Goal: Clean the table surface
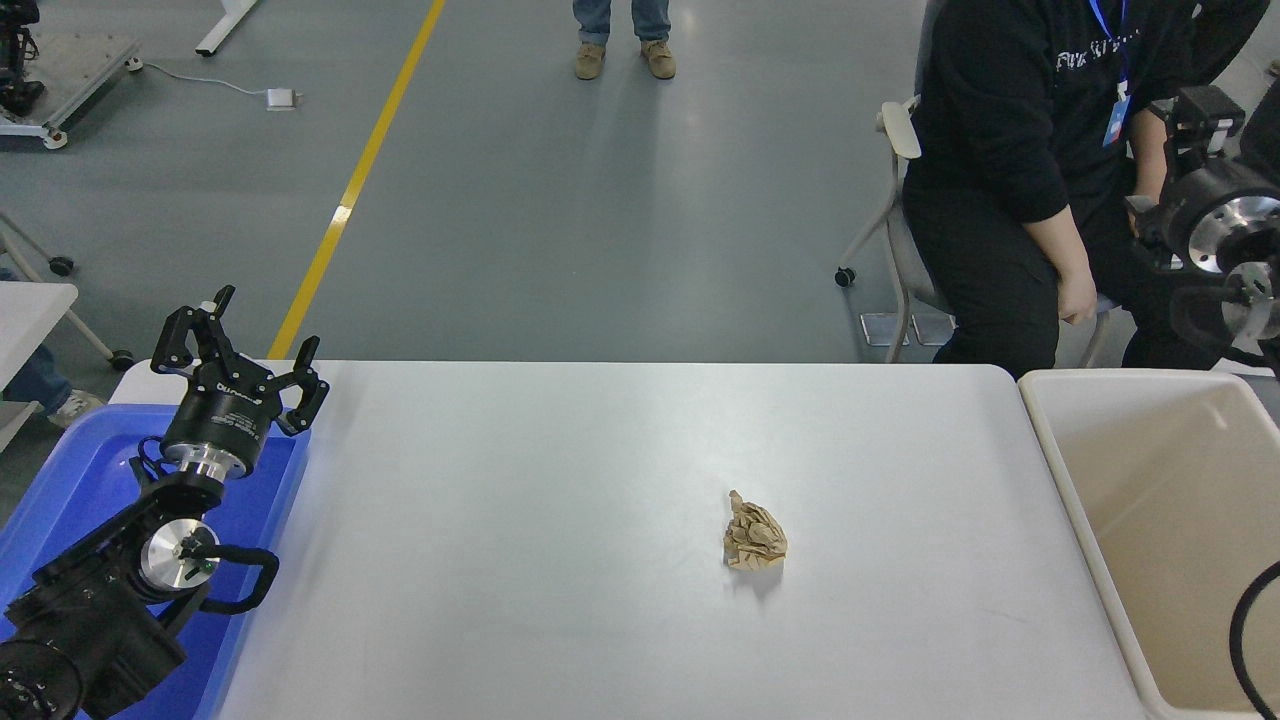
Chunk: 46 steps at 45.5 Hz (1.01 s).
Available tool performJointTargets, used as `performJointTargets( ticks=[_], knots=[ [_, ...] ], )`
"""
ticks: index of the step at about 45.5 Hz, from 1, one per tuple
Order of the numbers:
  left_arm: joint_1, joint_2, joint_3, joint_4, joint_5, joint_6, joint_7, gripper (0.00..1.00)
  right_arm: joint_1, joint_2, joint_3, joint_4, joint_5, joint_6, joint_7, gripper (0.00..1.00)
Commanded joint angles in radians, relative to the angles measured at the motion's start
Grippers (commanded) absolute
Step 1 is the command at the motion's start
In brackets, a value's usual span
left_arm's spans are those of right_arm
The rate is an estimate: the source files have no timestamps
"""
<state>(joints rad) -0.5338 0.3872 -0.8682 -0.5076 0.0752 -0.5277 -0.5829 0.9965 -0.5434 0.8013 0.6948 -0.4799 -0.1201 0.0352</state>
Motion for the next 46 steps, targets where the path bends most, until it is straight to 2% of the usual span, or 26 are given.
performJointTargets(
  ticks=[1,13,22,38,46],
  knots=[
    [0.000,-0.001,0.000,0.000,0.000,0.000,0.000,1.00,-0.087,0.046,0.153,0.109,0.000,0.003,0.066,0.99],
    [0.000,0.001,0.000,0.000,0.000,0.000,0.000,1.00,-0.234,0.140,0.282,0.169,0.000,0.043,0.089,0.99],
    [0.000,0.001,0.000,0.000,0.000,0.000,0.000,1.00,-0.286,0.207,0.371,0.170,0.000,0.103,0.160,0.99],
    [0.000,0.001,0.000,0.000,0.000,0.000,0.000,1.00,-0.456,0.253,0.381,0.166,0.000,0.178,0.287,0.99],
    [0.000,-0.001,0.000,0.000,0.000,0.000,0.000,1.00,-0.484,0.257,0.381,0.166,0.000,0.180,0.312,0.99]
  ],
)
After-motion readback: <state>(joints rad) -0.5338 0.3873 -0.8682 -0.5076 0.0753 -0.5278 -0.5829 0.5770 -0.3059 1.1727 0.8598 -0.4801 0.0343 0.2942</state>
